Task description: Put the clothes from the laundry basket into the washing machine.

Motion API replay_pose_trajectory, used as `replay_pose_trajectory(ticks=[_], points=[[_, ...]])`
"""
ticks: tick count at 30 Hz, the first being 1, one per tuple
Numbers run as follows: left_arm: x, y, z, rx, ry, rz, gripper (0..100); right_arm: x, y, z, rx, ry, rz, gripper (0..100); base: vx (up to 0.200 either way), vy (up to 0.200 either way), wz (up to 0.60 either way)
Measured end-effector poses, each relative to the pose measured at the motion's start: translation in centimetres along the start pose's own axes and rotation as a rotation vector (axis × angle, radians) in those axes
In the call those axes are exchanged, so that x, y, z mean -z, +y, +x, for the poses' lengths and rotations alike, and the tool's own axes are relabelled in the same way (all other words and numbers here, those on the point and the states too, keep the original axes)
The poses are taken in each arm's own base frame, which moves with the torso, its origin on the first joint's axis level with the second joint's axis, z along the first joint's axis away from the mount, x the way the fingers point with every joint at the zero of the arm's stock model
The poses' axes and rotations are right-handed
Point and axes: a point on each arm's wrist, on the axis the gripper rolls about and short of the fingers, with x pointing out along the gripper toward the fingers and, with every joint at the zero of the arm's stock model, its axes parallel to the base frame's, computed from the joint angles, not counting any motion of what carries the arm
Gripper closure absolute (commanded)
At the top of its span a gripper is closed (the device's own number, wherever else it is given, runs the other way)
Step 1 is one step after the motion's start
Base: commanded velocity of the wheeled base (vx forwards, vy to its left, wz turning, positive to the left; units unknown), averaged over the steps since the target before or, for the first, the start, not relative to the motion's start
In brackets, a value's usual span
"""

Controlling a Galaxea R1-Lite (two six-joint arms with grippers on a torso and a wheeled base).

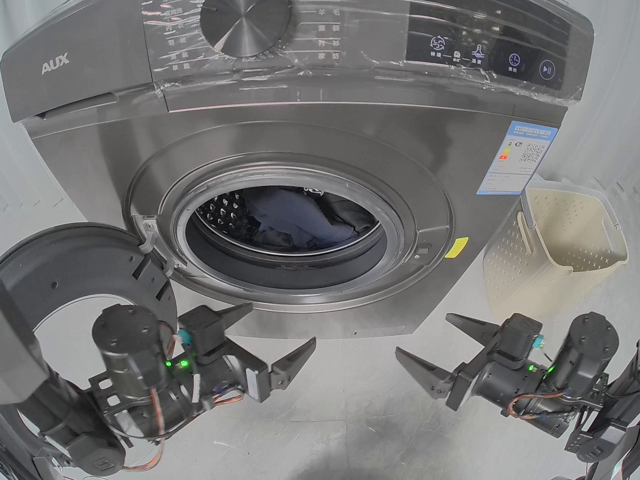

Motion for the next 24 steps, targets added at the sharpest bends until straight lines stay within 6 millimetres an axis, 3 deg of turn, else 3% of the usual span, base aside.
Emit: replay_pose_trajectory(ticks=[9,11,15,24], points=[[-1.6,1.0,-6.8,-0.028,-0.113,0.012,0,-1.5,-2.9,-3.5,0.15,-0.067,0.012,0,-0.2,0.0,0.0],[-1.8,1.5,-8.0,-0.051,-0.137,0.014,0,-1.9,-3.9,-4.4,0.203,-0.084,0.009,0,0.0,0.0,0.0],[-1.9,1.9,-9.6,-0.075,-0.156,0.016,0,-2.6,-5.5,-5.8,0.298,-0.111,-0.007,0,0.0,0.0,0.0],[-2.1,2.2,-12.9,-0.102,-0.166,0.017,0,-3.1,-6.7,-8.7,0.428,-0.08,-0.011,0,-0.2,0.0,0.0]])
